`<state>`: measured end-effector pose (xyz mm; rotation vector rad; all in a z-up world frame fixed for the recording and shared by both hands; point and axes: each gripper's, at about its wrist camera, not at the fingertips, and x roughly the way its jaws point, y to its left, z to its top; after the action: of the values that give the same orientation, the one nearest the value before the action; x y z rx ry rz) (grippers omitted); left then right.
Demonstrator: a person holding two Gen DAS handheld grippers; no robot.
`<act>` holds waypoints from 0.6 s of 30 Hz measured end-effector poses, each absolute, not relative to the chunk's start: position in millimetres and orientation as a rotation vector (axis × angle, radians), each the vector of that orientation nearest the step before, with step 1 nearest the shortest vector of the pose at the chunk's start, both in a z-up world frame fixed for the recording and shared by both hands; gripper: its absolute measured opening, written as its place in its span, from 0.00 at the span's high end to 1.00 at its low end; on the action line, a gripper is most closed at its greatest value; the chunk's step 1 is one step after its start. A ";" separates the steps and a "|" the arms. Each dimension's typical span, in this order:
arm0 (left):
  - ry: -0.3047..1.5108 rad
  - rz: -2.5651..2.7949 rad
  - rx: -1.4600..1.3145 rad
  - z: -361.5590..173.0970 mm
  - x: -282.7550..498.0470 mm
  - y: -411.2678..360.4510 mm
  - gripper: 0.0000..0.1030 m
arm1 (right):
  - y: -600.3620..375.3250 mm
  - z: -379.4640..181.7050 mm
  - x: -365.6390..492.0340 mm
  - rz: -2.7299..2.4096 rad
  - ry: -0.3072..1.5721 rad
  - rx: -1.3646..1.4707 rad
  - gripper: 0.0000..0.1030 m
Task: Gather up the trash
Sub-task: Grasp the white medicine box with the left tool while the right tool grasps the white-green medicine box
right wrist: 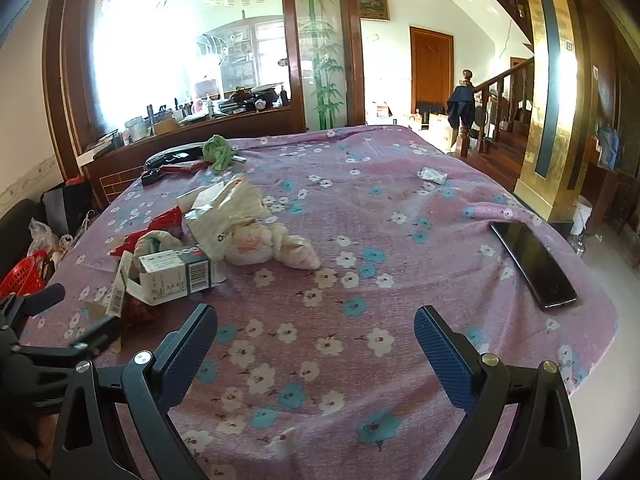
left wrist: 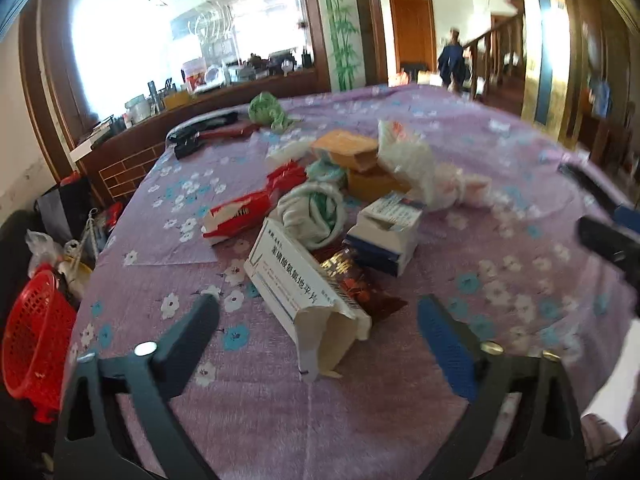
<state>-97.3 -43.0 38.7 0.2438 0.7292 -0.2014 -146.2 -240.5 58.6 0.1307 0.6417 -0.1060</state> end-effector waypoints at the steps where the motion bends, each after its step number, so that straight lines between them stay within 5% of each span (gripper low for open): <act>1: 0.746 -0.188 0.250 34.7 -91.4 -41.4 0.21 | -241.5 57.9 -144.9 -0.101 0.644 0.136 0.02; 6: 0.795 -0.145 0.221 28.4 -75.5 -17.5 0.45 | -242.6 56.0 -136.0 -0.038 0.664 0.153 0.02; 8: 0.822 -0.145 0.193 26.8 -71.0 -5.0 0.63 | -239.7 56.3 -131.3 -0.002 0.676 0.161 0.03; 12: 0.831 -0.138 0.145 27.4 -66.0 15.5 0.64 | -231.0 57.8 -117.3 0.111 0.727 0.209 0.05; 18: 0.841 -0.121 0.075 30.3 -55.8 43.1 0.61 | -211.5 51.1 -74.1 0.268 0.887 0.397 0.20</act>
<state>-55.8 43.1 30.3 0.0748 0.8406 -0.1212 -74.1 -211.5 51.1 0.3967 0.8871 0.2676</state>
